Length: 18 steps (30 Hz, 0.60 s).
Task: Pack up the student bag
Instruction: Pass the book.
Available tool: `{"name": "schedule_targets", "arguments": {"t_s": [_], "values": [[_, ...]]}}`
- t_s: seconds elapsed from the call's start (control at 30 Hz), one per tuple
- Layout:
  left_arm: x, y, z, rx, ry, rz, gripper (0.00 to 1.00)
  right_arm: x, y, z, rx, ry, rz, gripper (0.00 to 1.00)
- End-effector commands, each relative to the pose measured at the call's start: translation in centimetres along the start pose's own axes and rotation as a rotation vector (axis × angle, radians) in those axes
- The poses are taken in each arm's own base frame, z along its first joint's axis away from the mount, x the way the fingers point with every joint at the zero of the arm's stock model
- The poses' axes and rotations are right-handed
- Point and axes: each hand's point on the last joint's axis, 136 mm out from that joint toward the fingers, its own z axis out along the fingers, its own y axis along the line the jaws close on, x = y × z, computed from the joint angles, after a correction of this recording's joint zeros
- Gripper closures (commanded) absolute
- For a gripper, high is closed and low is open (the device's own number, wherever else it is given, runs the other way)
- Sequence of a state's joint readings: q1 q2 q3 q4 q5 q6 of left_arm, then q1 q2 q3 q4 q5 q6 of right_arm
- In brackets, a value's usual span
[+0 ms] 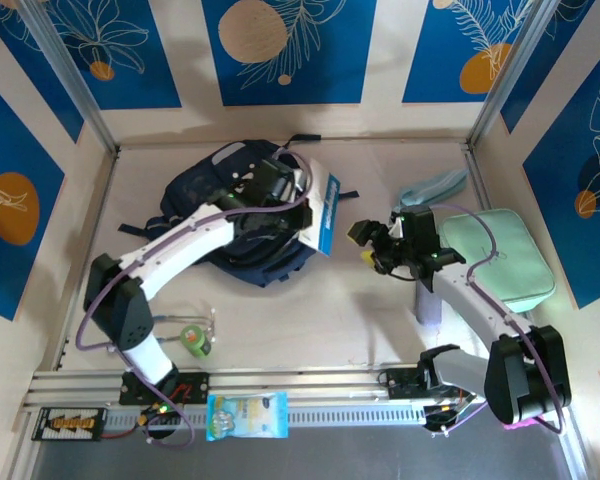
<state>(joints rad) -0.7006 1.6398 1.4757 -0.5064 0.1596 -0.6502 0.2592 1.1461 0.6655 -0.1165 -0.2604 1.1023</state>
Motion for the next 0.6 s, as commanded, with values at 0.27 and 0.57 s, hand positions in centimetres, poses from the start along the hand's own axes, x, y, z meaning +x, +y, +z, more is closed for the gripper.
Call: {"name": "schedule_targets", "arguments": {"t_s": [0.27,0.57], "values": [[-7.8,-1.8,-6.4,0.312,-0.414,-0.349,1.0,1.1,12.1,0.8,-0.52,0.038,0.088,0.16],[-9.3,-1.8,-8.3,0.384,-0.527,-0.454,1.0,-0.8,16.0,1.4,-0.734,-0.024,0.182,0.24]]}}
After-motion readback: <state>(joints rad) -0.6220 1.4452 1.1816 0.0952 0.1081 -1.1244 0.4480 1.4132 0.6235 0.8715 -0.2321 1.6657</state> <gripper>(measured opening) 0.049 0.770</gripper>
